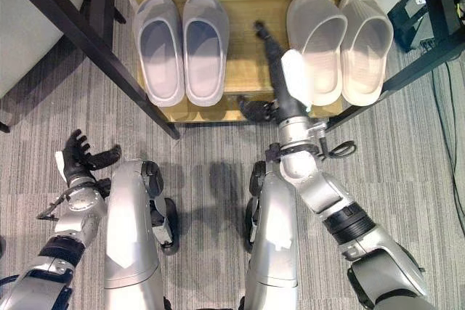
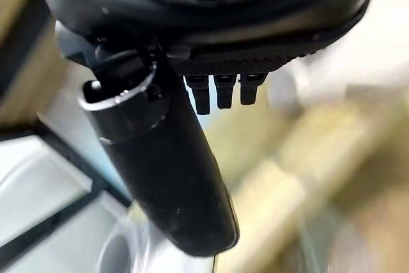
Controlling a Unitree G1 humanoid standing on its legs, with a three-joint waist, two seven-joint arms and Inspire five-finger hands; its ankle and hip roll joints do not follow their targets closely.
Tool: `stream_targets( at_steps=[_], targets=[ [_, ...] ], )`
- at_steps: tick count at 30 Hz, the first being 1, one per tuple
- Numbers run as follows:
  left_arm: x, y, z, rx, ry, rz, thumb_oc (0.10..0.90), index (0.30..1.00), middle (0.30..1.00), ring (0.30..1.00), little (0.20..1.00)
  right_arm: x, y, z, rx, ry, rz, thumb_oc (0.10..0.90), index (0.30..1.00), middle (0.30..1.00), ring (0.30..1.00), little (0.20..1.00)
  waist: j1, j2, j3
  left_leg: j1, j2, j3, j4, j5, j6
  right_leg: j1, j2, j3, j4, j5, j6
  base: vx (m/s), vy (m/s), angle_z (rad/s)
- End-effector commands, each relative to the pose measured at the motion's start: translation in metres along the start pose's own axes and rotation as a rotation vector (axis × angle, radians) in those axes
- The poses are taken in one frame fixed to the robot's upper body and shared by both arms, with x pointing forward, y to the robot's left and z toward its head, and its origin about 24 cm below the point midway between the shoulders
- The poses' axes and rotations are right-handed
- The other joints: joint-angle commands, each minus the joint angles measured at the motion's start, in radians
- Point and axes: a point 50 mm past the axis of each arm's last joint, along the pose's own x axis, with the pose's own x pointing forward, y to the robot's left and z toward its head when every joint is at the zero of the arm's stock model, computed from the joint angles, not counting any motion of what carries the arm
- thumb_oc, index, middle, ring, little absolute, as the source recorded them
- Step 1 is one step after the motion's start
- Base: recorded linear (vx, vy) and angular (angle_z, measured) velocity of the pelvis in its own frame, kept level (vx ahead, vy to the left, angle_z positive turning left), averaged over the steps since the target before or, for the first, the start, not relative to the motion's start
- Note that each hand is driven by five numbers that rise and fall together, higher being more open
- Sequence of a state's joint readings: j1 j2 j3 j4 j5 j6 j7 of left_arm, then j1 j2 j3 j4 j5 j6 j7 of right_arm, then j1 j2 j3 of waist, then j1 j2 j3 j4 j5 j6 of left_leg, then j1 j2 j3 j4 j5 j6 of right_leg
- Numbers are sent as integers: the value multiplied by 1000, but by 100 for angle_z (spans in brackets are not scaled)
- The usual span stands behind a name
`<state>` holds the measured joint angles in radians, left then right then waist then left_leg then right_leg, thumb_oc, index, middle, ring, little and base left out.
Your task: Arrange the slippers neatly on the shoe rack.
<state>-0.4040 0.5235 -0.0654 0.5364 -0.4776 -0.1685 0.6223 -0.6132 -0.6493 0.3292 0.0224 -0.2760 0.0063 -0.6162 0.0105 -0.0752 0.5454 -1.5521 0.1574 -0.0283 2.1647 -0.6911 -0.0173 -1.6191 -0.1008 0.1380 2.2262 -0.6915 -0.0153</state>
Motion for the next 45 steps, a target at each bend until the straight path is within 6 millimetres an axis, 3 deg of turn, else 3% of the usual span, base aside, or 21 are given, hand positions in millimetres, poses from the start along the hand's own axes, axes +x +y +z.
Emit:
stream_targets(
  at_steps=[1,4,8,10,11,12,14,19,20,21,24,28,30,32,33,37,38,39,41,43,45],
  targets=[
    [2,5,56,-56,-313,54,800,900,900,900,900,15,-50,62,118,-316,-297,800,900,900,900,900,57,-29,-25,-18,-77,-118,-118,20,36,49,8,124,-51,22,-104,-1,41,-1],
    [-6,7,66,-84,-389,48,800,900,900,900,900,-9,-62,74,208,-384,-351,800,900,900,900,900,62,-41,-25,-18,-69,-98,-198,30,34,49,13,110,-129,48,-94,-40,77,-3],
    [-15,0,88,-95,-512,18,800,900,900,900,900,-25,-61,73,234,-385,-339,800,900,900,900,900,68,-38,-32,-18,-69,-92,-341,105,27,68,-4,63,-279,98,-85,-112,116,-17],
    [-28,-6,79,6,-549,-38,800,900,900,900,900,-49,-45,68,255,-336,-247,800,900,900,900,900,55,-26,-127,-18,-59,-103,-458,170,15,84,-20,7,-407,128,-72,-48,113,-9],
    [-29,-6,78,7,-548,-38,800,900,900,900,900,-49,-44,68,255,-335,-245,800,900,900,900,900,54,-24,-130,-18,-60,-105,-461,172,15,85,-21,4,-411,130,-73,-7,110,1],
    [-30,-10,75,169,-612,-88,800,900,900,900,900,-65,-35,61,267,-283,-162,800,900,900,900,900,39,-18,-180,-18,-39,-122,-506,194,9,101,-44,-31,-476,140,-63,2,132,1],
    [-49,-27,53,275,-613,-221,800,900,900,900,900,-82,-21,57,281,-250,-60,800,900,900,900,900,25,-4,-239,-18,-15,-129,-582,235,7,122,-73,-70,-565,163,-52,-17,157,3],
    [-65,-15,36,422,-685,-334,800,900,900,900,900,-113,-5,26,87,-202,124,800,900,900,900,900,10,30,-347,25,23,-150,-795,332,-11,216,-123,-160,-799,230,-19,-87,61,3],
    [-95,-15,-28,393,-499,-457,800,900,900,900,900,-127,19,3,25,-144,177,800,900,900,900,900,19,25,-339,91,29,-144,-863,351,-15,271,-131,-174,-865,254,-12,-124,-35,10],
    [-91,-13,-54,552,-435,-465,800,900,900,900,900,-127,25,1,-7,-186,227,800,900,900,900,900,11,14,-346,129,42,-133,-915,366,-20,308,-130,-180,-912,267,5,-173,-48,6],
    [-96,-20,-57,557,-425,-538,800,900,900,900,900,-141,23,-22,-17,-42,253,800,900,900,900,900,3,11,-332,280,43,-103,-1063,421,-23,438,-140,-203,-1062,318,17,-114,-6,10],
    [-117,-8,-99,562,-192,-576,800,900,900,900,900,-185,35,-60,-19,249,349,800,900,900,900,900,-6,14,-327,513,66,-54,-1258,467,-25,644,-140,-236,-1268,382,40,-58,0,3],
    [-117,-8,-99,561,-193,-576,800,900,900,900,900,-185,35,-60,-18,248,349,800,900,900,900,900,-5,14,-323,519,66,-53,-1261,468,-25,650,-140,-236,-1270,383,40,39,-13,-1],
    [-122,14,-134,573,68,-441,800,900,900,900,900,-224,44,-86,2,555,365,800,900,900,900,900,-1,1,-346,830,46,13,-1512,522,-22,914,-120,-256,-1459,430,60,175,-99,-6],
    [-123,20,-139,574,109,-418,800,900,900,900,900,-232,44,-90,16,611,365,800,900,900,900,900,3,0,-346,894,36,25,-1562,534,-22,972,-115,-256,-1504,440,63,91,-108,-9],
    [-128,36,-154,620,212,-402,800,900,900,900,900,-266,46,-102,27,814,410,800,900,900,900,900,9,9,-360,1061,21,50,-1756,639,-30,1129,-92,-282,-1662,500,66,63,-107,-10],
    [-133,48,-165,682,276,-402,800,900,900,900,900,-286,45,-107,62,946,426,800,900,900,900,900,15,23,-387,1171,26,73,-1928,721,-54,1224,-67,-296,-1788,540,78,120,-131,-17],
    [-133,48,-165,682,276,-402,800,900,900,900,900,-286,45,-107,63,946,426,800,900,900,900,900,16,23,-384,1177,27,73,-1932,723,-54,1229,-66,-296,-1791,541,78,170,-152,-18],
    [-136,62,-170,661,343,-369,800,900,900,900,900,-315,35,-112,78,1102,429,800,900,900,900,900,23,50,-439,1309,48,103,-2150,882,-103,1368,-40,-342,-1991,612,97,139,-81,-4],
    [-138,65,-171,651,353,-357,800,900,900,900,900,-321,33,-111,82,1122,439,800,900,900,900,900,25,50,-452,1336,33,89,-2163,902,-113,1413,-34,-351,-2055,653,107,40,-75,16],
    [-144,69,-173,638,376,-363,800,900,900,900,900,-328,28,-112,80,1139,464,800,900,900,900,900,20,32,-471,1387,-19,63,-2100,834,-102,1465,-41,-347,-2137,694,121,17,-69,15]
  ],
)
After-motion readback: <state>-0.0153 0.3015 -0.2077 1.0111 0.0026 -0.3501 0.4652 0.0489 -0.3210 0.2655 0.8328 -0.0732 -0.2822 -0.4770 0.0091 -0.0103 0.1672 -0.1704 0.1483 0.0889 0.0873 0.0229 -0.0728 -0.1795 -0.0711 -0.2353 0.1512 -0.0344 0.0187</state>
